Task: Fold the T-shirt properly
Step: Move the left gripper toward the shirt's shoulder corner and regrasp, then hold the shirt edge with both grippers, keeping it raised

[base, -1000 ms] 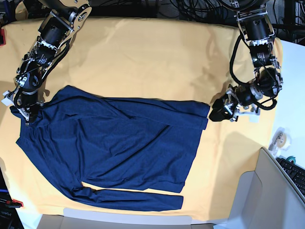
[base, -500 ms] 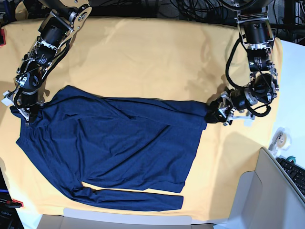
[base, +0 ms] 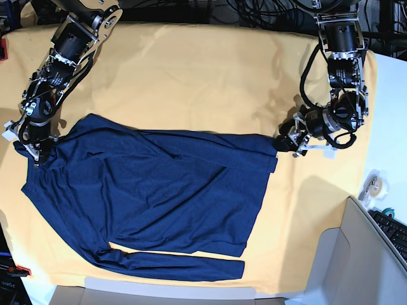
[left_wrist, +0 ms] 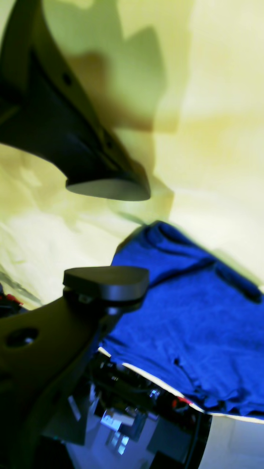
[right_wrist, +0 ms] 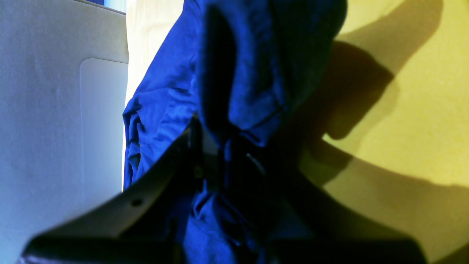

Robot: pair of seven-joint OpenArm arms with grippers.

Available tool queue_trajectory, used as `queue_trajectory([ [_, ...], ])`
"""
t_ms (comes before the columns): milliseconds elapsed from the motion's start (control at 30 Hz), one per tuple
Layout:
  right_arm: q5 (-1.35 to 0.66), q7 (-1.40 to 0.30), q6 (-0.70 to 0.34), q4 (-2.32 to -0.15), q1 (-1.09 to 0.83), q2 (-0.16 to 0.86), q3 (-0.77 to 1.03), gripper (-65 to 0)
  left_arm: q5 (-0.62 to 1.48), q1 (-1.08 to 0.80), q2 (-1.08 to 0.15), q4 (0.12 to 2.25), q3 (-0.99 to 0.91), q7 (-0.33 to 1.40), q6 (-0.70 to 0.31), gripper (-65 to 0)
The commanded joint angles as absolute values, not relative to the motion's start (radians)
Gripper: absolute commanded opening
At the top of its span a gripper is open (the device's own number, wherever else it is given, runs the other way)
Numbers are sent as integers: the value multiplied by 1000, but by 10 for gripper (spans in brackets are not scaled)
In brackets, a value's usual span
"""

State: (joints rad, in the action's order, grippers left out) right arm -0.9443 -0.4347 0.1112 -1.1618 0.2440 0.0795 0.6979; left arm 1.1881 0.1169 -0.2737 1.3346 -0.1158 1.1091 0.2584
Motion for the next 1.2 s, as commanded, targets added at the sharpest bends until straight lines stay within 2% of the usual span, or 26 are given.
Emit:
queue_trajectory([
  [0,-975,-478,134,-1155,243,68,694,-619,1199,136,-271,1349,-114,1125,271,-371],
  [233,-975,-478,134,-1155,242,68,694,-619,1198,163,-232,1349,-114,1125,271,-371],
  [500,-975,-479,134,-1156,242,68,694,-619,1196,174,-234,1349,-113,1063,271,-371],
  [1167,-975,-479,134,-1158,242,65,694,-619,1194,206,-206,1345,-113,1052,271,-371],
])
